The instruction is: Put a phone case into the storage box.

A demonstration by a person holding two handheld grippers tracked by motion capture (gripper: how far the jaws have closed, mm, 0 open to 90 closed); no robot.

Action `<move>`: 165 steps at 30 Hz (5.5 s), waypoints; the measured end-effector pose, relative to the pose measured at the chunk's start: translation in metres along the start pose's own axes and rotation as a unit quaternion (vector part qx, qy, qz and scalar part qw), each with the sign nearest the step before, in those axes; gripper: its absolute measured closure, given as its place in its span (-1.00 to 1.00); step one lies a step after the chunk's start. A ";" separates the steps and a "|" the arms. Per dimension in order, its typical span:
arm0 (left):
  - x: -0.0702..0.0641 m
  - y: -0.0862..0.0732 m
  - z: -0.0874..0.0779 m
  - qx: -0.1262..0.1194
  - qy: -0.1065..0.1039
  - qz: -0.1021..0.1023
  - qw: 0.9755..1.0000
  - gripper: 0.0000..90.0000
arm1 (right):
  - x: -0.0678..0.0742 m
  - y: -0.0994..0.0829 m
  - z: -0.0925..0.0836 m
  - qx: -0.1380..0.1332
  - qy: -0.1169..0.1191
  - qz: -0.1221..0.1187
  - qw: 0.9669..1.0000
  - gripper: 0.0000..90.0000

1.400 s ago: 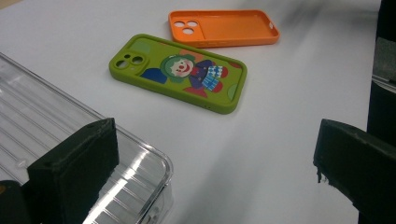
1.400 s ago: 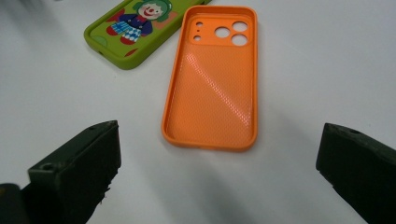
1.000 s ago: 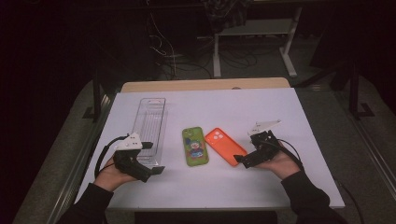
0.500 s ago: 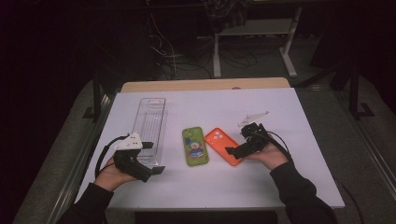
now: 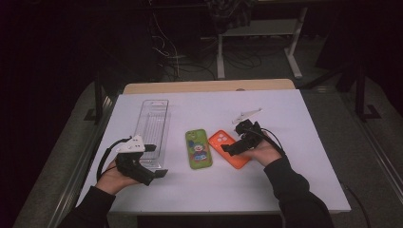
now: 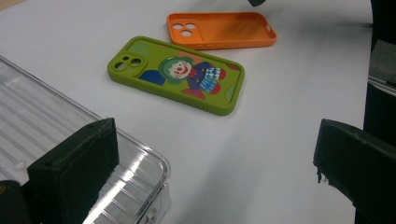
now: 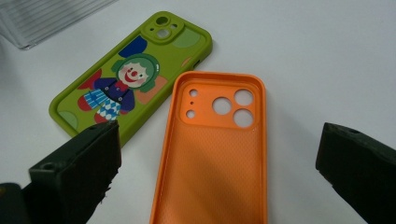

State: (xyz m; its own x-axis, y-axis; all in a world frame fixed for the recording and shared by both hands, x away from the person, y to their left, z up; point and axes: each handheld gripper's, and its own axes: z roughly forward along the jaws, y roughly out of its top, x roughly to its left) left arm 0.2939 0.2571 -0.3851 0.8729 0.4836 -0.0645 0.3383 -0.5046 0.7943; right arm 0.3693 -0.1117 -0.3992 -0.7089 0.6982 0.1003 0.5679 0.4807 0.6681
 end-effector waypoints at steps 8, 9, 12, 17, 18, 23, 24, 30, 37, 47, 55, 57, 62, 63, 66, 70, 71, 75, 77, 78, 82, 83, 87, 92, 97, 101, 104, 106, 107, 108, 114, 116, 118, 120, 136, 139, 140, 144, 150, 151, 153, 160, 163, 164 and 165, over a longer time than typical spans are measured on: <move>0.000 0.000 0.000 0.002 0.000 0.002 1.000 -1.00 | 0.002 0.003 0.013 0.012 -0.005 0.006 1.000 -0.99; 0.000 0.000 0.000 0.002 -0.001 0.002 1.000 -1.00 | 0.002 0.002 0.014 0.014 -0.006 0.006 1.000 -0.99; -0.001 0.000 0.000 0.003 -0.001 0.001 1.000 -1.00 | 0.003 0.001 0.019 0.019 -0.006 0.007 1.000 -0.99; -0.001 0.000 0.000 0.002 -0.001 -0.002 1.000 -1.00 | 0.004 -0.002 0.024 0.027 -0.009 0.000 1.000 -0.99; -0.001 0.000 0.000 0.002 -0.002 -0.002 1.000 -1.00 | 0.004 -0.003 0.026 0.032 -0.007 0.006 0.999 -0.99; -0.001 0.000 -0.001 0.000 -0.002 -0.002 1.000 -1.00 | 0.004 -0.005 0.030 0.042 -0.010 0.005 0.999 -0.99; -0.001 0.000 -0.001 -0.001 -0.001 -0.003 1.000 -1.00 | 0.004 -0.007 0.032 0.044 -0.010 0.000 0.999 -0.99; -0.001 0.000 -0.001 -0.002 -0.001 -0.003 1.000 -1.00 | 0.005 -0.010 0.038 0.062 -0.013 -0.002 0.998 -0.99; -0.002 0.000 -0.001 -0.003 -0.001 -0.005 1.000 -1.00 | 0.005 -0.016 0.045 0.075 -0.013 -0.002 0.997 -0.96; -0.002 0.000 0.000 -0.003 -0.002 -0.001 1.000 -1.00 | 0.005 -0.018 0.045 0.077 -0.023 -0.009 0.997 -0.82; -0.003 0.000 0.000 -0.002 -0.002 -0.003 1.000 -1.00 | 0.007 -0.018 0.044 0.078 -0.036 -0.015 0.996 -0.70; -0.003 0.000 0.001 -0.002 -0.002 -0.003 1.000 -1.00 | 0.007 -0.018 0.044 0.078 -0.038 -0.014 0.996 -0.69; -0.003 0.000 0.001 -0.002 -0.002 -0.004 1.000 -1.00 | 0.007 -0.017 0.044 0.081 -0.039 -0.014 0.996 -0.68; -0.003 0.000 0.001 -0.001 -0.003 -0.003 1.000 -1.00 | 0.008 -0.017 0.044 0.079 -0.040 -0.008 0.996 -0.68; -0.002 0.001 0.000 0.000 -0.003 -0.001 1.000 -1.00 | 0.007 -0.017 0.043 0.082 -0.036 -0.009 0.996 -0.67; 0.000 0.003 0.000 -0.002 -0.002 0.001 1.000 -1.00 | 0.003 -0.016 0.039 0.085 -0.035 -0.018 0.996 -0.67; 0.000 0.003 0.000 -0.002 -0.002 0.001 1.000 -1.00 | 0.001 -0.015 0.037 0.085 -0.035 -0.020 0.996 -0.67; -0.001 0.010 0.001 -0.007 -0.003 -0.003 1.000 -1.00 | -0.006 -0.013 0.029 0.083 -0.031 -0.029 0.996 -0.67; 0.000 0.013 0.002 -0.007 -0.003 -0.001 1.000 -1.00 | -0.009 -0.011 0.024 0.079 -0.031 -0.031 0.996 -0.67; 0.000 0.015 0.003 -0.009 -0.003 0.000 1.000 -1.00 | -0.010 -0.010 0.022 0.076 -0.027 -0.030 0.996 -0.67; 0.002 0.023 0.006 -0.007 -0.005 0.005 1.000 -1.00 | -0.016 -0.005 0.016 0.078 -0.018 -0.035 0.996 -0.67; 0.002 0.023 0.006 -0.007 -0.005 0.005 1.000 -1.00 | -0.016 -0.004 0.015 0.079 -0.016 -0.031 0.996 -0.67; 0.004 0.029 0.010 -0.008 -0.010 0.007 1.000 -1.00 | -0.019 -0.002 0.012 0.083 -0.007 -0.036 0.996 -0.67; 0.006 0.037 0.019 -0.004 -0.016 0.010 1.000 -1.00 | -0.021 0.000 0.011 0.095 0.011 -0.051 0.994 -0.67; 0.006 0.045 0.026 -0.005 -0.023 0.013 1.000 -1.00 | -0.019 -0.001 0.008 0.098 0.021 -0.062 0.993 -0.67; 0.004 0.055 0.031 -0.007 -0.031 0.021 0.999 -1.00 | -0.018 0.002 0.003 0.096 0.035 -0.099 0.990 -0.67; 0.006 0.064 0.036 -0.006 -0.039 0.028 0.999 -1.00 | -0.016 0.004 -0.001 0.088 0.041 -0.111 0.989 -0.67; 0.008 0.069 0.039 -0.004 -0.046 0.031 0.998 -1.00 | -0.015 0.005 -0.004 0.084 0.046 -0.118 0.988 -0.67; 0.008 0.069 0.039 -0.004 -0.046 0.031 0.998 -1.00 | -0.014 0.006 -0.005 0.083 0.048 -0.121 0.988 -0.67; 0.008 0.071 0.041 -0.005 -0.047 0.033 0.998 -1.00 | -0.013 0.007 -0.006 0.081 0.048 -0.125 0.988 -0.67; 0.014 0.086 0.054 -0.003 -0.063 0.044 0.997 -1.00 | -0.010 0.016 -0.012 0.074 0.059 -0.146 0.985 -0.67; 0.016 0.089 0.058 -0.005 -0.067 0.044 0.997 -1.00 | -0.009 0.020 -0.011 0.070 0.065 -0.157 0.983 -0.67; 0.017 0.090 0.060 -0.006 -0.069 0.046 0.997 -1.00 | -0.009 0.022 -0.011 0.068 0.071 -0.156 0.983 -0.67; 0.019 0.093 0.065 -0.009 -0.076 0.050 0.996 -1.00 | -0.007 0.024 -0.008 0.066 0.081 -0.167 0.980 -0.67; 0.006 0.098 0.080 0.023 -0.107 0.096 0.989 -1.00 | 0.013 0.021 0.001 0.076 0.136 -0.215 0.964 -0.67; 0.003 0.097 0.082 0.030 -0.115 0.101 0.988 -1.00 | 0.018 0.020 0.002 0.079 0.146 -0.224 0.960 -0.67; 0.002 0.097 0.082 0.032 -0.116 0.100 0.988 -1.00 | 0.020 0.020 0.002 0.081 0.148 -0.226 0.960 -0.67; -0.001 0.097 0.082 0.041 -0.125 0.107 0.985 -1.00 | 0.027 0.020 0.001 0.082 0.163 -0.238 0.954 -0.67; -0.005 0.095 0.088 0.063 -0.138 0.124 0.981 -1.00 | 0.031 0.019 0.002 0.087 0.172 -0.248 0.949 -0.67; -0.007 0.095 0.089 0.066 -0.142 0.128 0.979 -1.00 | 0.031 0.018 0.003 0.085 0.182 -0.246 0.948 -0.67; -0.009 0.095 0.091 0.071 -0.145 0.131 0.978 -1.00 | 0.033 0.018 0.003 0.086 0.185 -0.246 0.947 -0.67; -0.014 0.093 0.098 0.089 -0.146 0.145 0.974 -1.00 | 0.037 0.018 0.003 0.084 0.194 -0.259 0.942 -0.67; -0.016 0.093 0.100 0.094 -0.148 0.149 0.973 -1.00 | 0.039 0.018 0.003 0.083 0.195 -0.268 0.940 -0.67; -0.017 0.092 0.101 0.097 -0.147 0.150 0.973 -1.00 | 0.040 0.018 0.002 0.081 0.196 -0.270 0.939 -0.67; -0.017 0.092 0.102 0.100 -0.147 0.154 0.972 -1.00 | 0.041 0.018 0.002 0.079 0.194 -0.277 0.938 -0.67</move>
State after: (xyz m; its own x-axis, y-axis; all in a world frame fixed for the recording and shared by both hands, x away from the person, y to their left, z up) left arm 0.3461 0.1297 -0.3721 0.9963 0.0779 -0.0354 0.0814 -0.7362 0.6719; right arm 0.3514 -0.0732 -0.3843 -0.9949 0.0865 0.0511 0.1000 0.8061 0.5833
